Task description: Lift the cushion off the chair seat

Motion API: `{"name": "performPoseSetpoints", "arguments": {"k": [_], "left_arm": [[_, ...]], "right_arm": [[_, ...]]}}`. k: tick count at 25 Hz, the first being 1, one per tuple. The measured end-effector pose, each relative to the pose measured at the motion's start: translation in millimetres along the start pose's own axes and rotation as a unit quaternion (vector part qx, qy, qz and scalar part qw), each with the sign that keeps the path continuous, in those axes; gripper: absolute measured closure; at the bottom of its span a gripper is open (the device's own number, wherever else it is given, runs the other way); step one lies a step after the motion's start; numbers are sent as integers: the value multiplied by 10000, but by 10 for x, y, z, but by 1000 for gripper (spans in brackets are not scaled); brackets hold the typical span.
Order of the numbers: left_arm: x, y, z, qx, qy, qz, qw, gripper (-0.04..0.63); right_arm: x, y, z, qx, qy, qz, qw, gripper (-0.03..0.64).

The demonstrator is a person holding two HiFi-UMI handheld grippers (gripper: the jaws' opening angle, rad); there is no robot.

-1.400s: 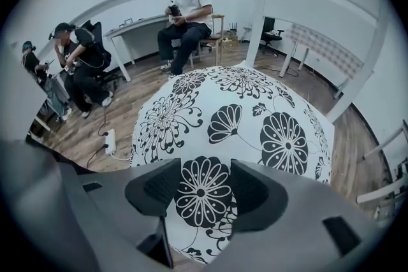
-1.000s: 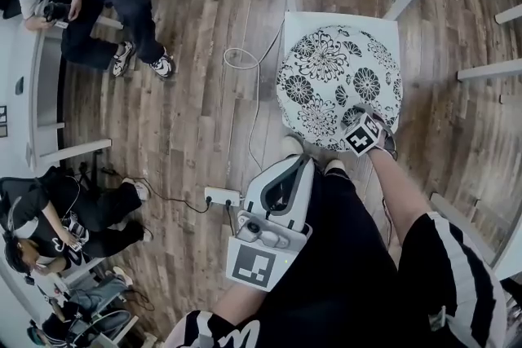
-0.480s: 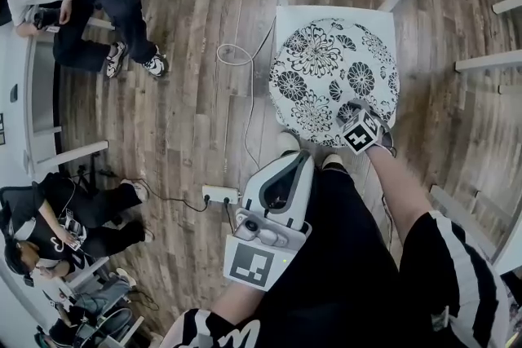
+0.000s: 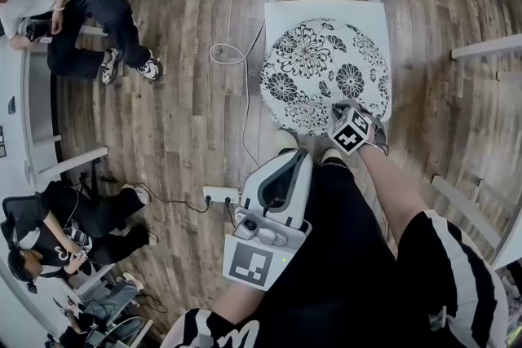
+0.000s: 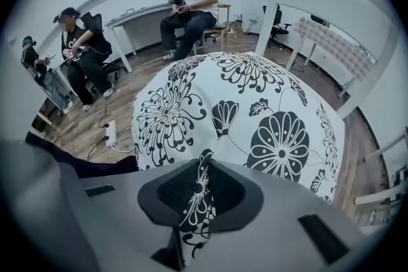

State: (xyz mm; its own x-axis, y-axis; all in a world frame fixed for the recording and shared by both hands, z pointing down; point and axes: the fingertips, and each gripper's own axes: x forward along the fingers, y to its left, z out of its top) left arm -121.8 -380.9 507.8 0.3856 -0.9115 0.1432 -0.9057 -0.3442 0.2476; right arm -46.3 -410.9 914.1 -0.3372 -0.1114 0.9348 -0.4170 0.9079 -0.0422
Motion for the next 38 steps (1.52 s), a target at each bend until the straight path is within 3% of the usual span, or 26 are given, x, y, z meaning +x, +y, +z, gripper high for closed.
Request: {"name": "performPoseSetpoints", "arguments": {"k": [7, 20, 30, 38], "left_arm": [[-51, -1, -37, -15, -6, -52, 10000, 595], [-34, -163, 152, -81, -232, -262, 9994, 595], [-3, -355, 436, 69, -496, -374, 9980, 595], [-41, -543, 642, 320, -655, -532, 9959, 595]], "right_arm": [[-85, 6, 38, 723, -203, -96, 9971, 578], [-729, -66, 389, 672, -1123, -401, 9906, 584], [-1415, -182, 587, 899, -1786, -617, 9779, 584], [-1974, -222, 705, 1349, -2451, -719, 9574, 584]]}}
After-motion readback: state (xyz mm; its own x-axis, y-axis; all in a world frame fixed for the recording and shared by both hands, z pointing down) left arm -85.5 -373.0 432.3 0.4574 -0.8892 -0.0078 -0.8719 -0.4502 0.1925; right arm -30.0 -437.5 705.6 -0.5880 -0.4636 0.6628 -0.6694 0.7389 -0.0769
